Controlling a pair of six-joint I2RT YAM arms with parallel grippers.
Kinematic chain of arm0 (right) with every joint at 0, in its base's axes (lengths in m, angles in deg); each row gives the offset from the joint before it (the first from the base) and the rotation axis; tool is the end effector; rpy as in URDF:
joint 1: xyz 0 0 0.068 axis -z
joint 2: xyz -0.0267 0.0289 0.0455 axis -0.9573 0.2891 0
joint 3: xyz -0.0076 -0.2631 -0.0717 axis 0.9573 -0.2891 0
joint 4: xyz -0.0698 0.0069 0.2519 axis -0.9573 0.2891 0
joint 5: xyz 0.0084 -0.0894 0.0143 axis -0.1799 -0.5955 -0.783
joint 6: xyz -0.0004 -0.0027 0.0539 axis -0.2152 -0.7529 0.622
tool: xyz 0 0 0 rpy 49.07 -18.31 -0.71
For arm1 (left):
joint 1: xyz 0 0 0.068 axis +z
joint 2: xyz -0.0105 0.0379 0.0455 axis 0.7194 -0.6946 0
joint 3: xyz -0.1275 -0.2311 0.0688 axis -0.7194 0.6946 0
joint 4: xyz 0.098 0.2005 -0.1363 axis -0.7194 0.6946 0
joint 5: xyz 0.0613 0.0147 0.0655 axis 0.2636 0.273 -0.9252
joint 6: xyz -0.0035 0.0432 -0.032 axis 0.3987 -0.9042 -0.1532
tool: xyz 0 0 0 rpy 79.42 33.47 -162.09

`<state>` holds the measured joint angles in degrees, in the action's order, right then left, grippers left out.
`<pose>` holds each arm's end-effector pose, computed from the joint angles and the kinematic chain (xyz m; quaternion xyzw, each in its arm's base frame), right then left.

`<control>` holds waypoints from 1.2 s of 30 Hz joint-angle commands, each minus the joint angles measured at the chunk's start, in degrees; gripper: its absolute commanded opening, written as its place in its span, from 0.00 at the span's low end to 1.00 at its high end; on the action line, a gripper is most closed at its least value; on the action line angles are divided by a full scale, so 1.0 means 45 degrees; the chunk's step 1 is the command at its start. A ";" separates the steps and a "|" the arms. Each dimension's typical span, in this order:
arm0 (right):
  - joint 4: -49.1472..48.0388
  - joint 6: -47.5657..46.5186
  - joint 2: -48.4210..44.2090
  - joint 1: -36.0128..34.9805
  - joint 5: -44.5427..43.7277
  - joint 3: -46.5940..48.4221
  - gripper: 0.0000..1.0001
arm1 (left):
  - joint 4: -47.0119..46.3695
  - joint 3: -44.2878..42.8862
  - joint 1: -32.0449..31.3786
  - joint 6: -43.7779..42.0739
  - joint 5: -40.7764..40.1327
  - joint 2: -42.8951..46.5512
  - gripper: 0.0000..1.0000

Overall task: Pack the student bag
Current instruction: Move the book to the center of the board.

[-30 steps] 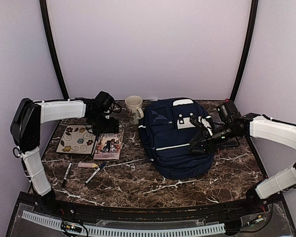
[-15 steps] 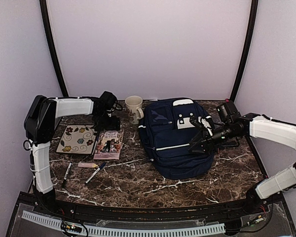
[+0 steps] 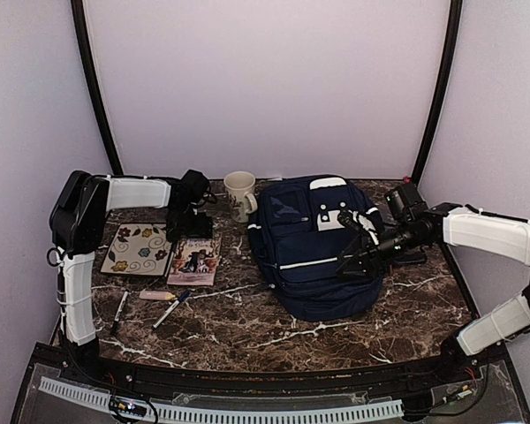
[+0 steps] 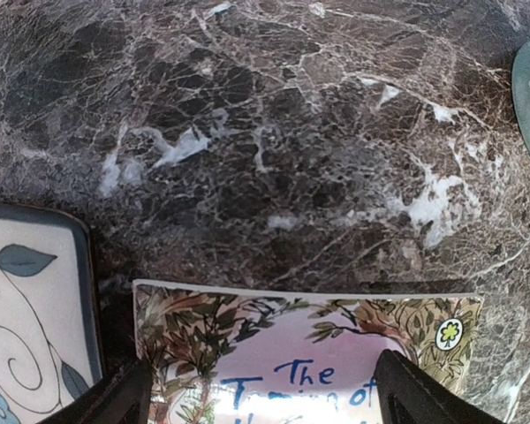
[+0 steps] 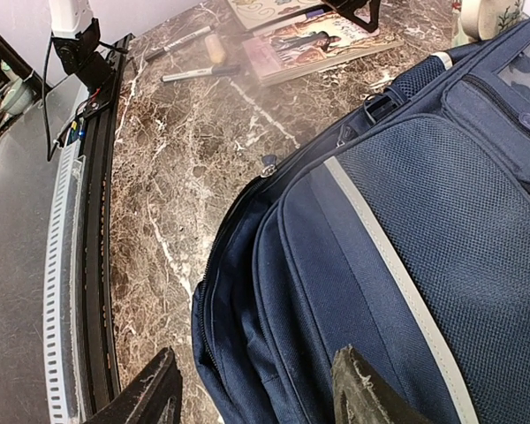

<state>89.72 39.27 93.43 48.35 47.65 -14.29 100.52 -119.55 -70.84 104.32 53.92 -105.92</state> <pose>0.2275 0.1341 0.2263 -0.4855 0.7395 0.3771 0.2745 0.4035 -0.1785 0.1590 -0.0475 0.9690 -0.0033 0.2422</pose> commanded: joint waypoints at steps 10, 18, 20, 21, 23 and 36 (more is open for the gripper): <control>0.0305 -0.0247 0.0142 0.0013 0.0360 0.0134 0.59 | -0.0075 0.0604 -0.0272 0.0825 0.1361 -0.0039 0.99; 0.0456 -0.0389 0.0253 0.0015 0.0472 0.0158 0.60 | -0.0304 0.1420 -0.0549 0.1197 0.0806 0.0461 0.99; 0.0531 -0.0448 0.0307 0.0015 0.0487 0.0191 0.59 | -0.0586 0.1710 -0.0613 0.1299 0.1490 0.0467 0.98; 0.0555 -0.0495 0.0327 0.0013 0.0496 0.0201 0.60 | -0.0694 0.1827 -0.0698 0.1367 0.1596 0.0485 0.98; 0.0581 -0.0517 0.0338 0.0012 0.0497 0.0203 0.60 | -0.0902 0.2018 -0.1038 0.1589 0.1487 0.0569 0.97; 0.0872 -0.0655 0.0284 0.0012 0.0622 0.0312 0.60 | -0.1003 0.1974 -0.2239 0.2083 0.0872 0.1950 0.95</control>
<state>92.69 37.17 95.18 48.35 48.92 -14.26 91.45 -112.14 -81.01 112.97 56.65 -101.84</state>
